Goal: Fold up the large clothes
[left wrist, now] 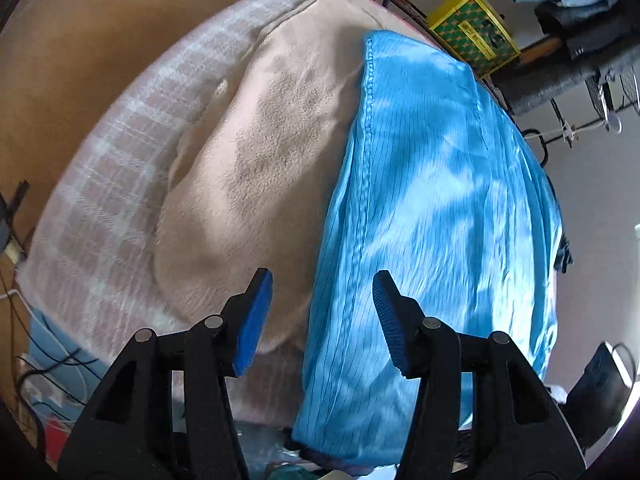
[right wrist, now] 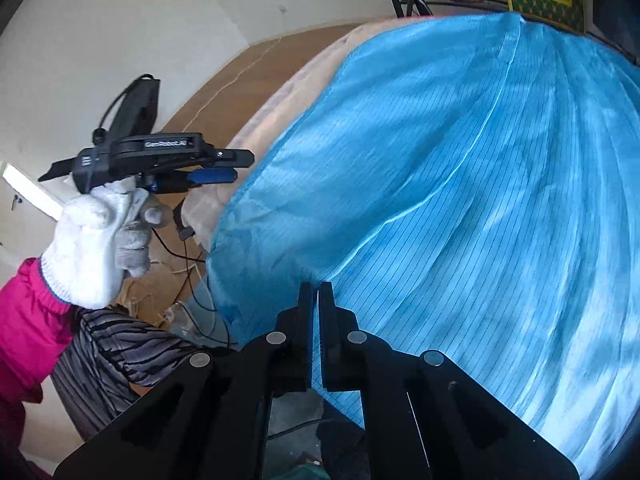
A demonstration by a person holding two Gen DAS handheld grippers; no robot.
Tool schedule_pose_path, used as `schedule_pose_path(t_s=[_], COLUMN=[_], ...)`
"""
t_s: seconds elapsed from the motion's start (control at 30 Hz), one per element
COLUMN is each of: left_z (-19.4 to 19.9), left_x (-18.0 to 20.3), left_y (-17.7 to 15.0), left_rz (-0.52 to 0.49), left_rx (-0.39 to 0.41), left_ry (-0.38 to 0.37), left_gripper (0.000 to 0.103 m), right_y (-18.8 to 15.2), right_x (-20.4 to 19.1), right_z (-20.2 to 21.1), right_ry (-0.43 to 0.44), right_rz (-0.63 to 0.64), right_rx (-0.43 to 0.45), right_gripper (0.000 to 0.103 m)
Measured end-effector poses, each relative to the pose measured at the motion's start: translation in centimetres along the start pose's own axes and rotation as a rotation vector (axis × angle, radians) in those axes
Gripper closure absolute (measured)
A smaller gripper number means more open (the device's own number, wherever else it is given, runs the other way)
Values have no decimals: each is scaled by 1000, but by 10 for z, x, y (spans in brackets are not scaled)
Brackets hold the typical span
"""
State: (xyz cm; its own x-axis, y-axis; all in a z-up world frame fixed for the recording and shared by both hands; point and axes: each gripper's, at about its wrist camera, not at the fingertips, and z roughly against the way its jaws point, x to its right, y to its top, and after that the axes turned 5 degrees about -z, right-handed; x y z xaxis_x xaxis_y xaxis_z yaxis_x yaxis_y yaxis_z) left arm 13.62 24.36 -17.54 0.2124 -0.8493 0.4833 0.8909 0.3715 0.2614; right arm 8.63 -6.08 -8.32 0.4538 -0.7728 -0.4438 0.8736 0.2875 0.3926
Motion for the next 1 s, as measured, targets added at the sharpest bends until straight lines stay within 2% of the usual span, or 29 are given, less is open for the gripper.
schedule_pose_path(t_s=[0.13,0.23,0.3,0.5,0.8,0.93,0.97,1.0], left_z=[-6,-10,-14,-13,4,8,9,9], left_x=[3,3,6,25,53,69,72,74], left_y=[5,8,9,8,1,-2,-3,-4], left_rz=[-33,-43,-54,-143,-234,-273,-277,-280], left_rx=[-1,1,-11,6,89,122,127,132], left_ry=[-1,4,-3,6,50,64,63,58], left_gripper=[50,54,78,99,103,103,103,103], right_y=[-2,0,4,4,7,35,46,60], right_x=[5,14,17,18,21,29,30,29], right_z=[9,9,-2,-32,-35,-8,-2,4], right_ry=[-59,-44,-32,-25,-5,22,17,0], right_rz=[29,32,13,-40,-76,-112,-108,-94], right_rx=[21,29,5,-57,-71,-21,1,27], right_gripper=[101,101,102,102,102,101,101,91])
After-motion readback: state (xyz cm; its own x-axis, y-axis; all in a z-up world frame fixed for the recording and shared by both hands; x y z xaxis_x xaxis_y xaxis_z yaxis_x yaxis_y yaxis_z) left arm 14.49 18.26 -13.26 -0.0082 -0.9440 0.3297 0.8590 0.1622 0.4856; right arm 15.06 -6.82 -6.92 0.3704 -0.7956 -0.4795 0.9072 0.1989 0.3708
